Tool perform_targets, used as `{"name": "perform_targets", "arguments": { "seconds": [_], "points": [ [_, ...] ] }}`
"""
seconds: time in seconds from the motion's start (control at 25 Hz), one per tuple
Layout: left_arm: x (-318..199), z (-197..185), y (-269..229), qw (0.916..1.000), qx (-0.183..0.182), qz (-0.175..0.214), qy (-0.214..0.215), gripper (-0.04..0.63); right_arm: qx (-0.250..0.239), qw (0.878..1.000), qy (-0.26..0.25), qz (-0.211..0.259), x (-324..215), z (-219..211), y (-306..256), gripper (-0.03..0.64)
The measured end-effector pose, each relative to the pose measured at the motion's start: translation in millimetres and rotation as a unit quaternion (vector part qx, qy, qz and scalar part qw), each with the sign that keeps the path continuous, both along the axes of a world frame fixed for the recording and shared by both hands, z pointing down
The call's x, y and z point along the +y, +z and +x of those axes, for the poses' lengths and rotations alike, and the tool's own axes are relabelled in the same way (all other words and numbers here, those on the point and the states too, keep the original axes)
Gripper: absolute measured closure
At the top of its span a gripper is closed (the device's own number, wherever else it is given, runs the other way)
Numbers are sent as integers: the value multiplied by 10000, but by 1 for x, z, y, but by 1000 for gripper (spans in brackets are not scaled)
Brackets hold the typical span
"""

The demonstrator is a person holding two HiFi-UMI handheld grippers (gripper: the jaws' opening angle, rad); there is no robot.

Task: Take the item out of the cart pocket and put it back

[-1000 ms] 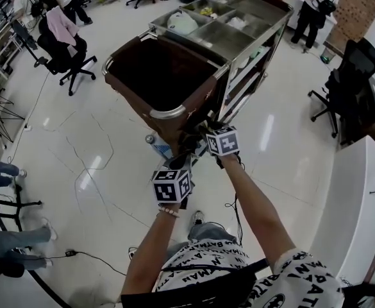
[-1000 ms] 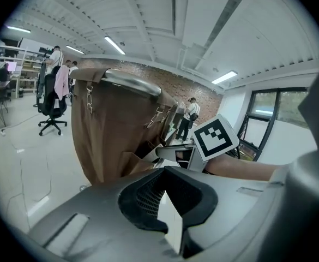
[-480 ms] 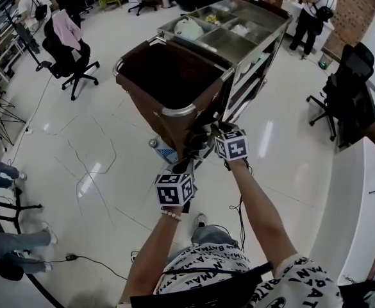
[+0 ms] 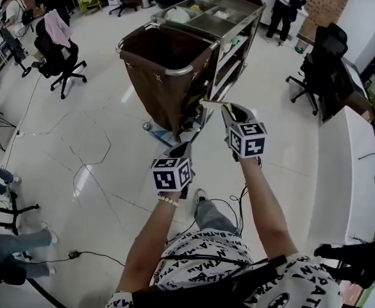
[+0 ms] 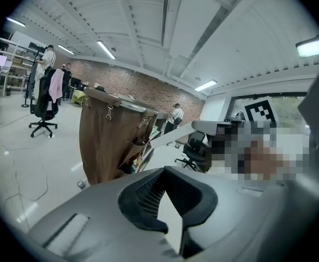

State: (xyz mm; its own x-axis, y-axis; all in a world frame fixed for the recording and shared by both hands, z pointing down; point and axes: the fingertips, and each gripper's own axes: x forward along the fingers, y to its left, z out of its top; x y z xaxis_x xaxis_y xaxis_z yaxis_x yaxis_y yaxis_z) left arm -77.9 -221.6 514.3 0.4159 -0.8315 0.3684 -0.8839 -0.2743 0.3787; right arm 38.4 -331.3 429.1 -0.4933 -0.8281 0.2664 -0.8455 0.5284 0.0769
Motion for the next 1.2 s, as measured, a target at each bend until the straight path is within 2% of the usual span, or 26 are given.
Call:
{"name": "perform_targets", "arguments": {
  "seconds": [0.24,0.48,0.84,1.04,1.2],
  "points": [
    [83,4,-9,9995,186,148,228,592,188,9997,-84,-116,123,-4,5,531],
    [126,21,-12,9982,535,176,181,592,156,9990,-151,-387,203,11,28,531],
    [151,50,-9,9976,673,91,148,592,-290,9952,-166,-916,257,35,62,531],
    [155,57,-11,9978,651,84,115,592,-371,9949,-79,-934,259,59,61,531],
    [158,64,-15,9978,610,141,201,592,-433,9945,-108,-944,264,63,61,531]
  ]
}}
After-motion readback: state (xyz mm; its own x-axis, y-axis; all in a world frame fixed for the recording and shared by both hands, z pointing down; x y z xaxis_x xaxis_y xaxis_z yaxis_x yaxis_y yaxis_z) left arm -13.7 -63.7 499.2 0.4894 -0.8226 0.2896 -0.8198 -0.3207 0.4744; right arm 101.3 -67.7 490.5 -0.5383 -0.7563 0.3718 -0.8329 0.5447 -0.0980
